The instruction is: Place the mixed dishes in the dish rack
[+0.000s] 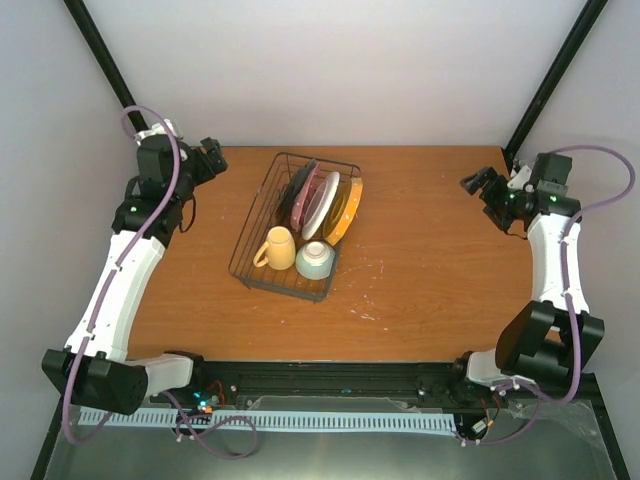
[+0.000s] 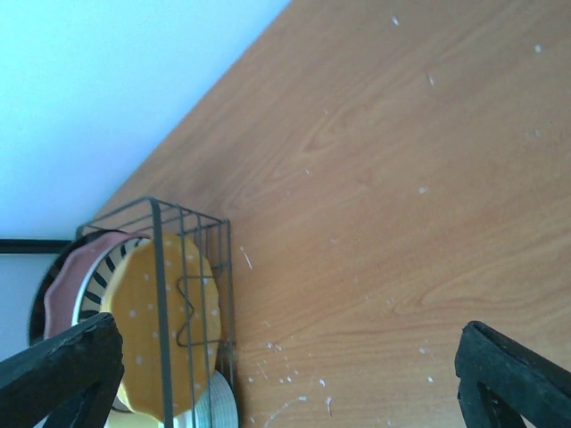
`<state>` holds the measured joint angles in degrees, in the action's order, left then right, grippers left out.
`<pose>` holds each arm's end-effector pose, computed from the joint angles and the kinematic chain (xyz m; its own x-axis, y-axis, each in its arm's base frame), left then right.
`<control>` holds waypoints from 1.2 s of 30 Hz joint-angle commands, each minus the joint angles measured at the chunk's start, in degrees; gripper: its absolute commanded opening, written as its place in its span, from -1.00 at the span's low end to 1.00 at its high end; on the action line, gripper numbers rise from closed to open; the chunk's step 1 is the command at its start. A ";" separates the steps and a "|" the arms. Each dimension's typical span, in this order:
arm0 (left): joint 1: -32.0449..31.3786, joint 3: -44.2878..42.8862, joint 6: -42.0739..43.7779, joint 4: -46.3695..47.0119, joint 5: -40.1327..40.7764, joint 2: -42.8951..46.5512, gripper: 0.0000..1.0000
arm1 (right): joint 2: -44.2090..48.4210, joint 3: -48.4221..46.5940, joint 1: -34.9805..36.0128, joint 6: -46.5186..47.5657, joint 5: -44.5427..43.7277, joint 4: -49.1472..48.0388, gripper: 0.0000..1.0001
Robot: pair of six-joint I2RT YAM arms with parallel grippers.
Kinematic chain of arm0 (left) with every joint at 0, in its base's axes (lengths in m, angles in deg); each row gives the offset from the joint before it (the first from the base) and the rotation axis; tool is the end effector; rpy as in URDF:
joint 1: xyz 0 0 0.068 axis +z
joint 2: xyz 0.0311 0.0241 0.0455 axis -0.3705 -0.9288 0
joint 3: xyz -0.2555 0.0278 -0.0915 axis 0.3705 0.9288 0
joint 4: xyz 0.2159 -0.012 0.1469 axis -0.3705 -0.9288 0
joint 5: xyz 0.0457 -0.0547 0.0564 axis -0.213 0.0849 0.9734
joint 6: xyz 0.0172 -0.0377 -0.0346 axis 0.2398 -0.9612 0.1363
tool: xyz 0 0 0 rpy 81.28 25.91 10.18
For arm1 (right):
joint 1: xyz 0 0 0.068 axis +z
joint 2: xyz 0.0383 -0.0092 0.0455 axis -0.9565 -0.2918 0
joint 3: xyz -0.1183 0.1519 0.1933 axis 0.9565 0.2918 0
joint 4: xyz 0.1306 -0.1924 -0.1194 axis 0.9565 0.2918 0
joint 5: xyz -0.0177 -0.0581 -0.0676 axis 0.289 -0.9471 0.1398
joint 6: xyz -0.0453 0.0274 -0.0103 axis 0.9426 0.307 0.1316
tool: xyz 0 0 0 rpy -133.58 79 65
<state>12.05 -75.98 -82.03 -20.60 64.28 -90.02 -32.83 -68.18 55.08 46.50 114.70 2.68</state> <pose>0.2619 -0.0379 0.4142 -0.3117 -0.4288 -0.8479 -0.1792 0.9029 -0.3907 0.2835 -0.0719 0.3256 -0.6732 0.6265 -0.3927 0.2681 0.7018 0.6600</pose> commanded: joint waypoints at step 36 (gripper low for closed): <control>21.30 6.02 -13.68 12.94 -24.91 -1.24 0.99 | -13.96 -9.56 0.29 2.49 2.35 -9.92 1.00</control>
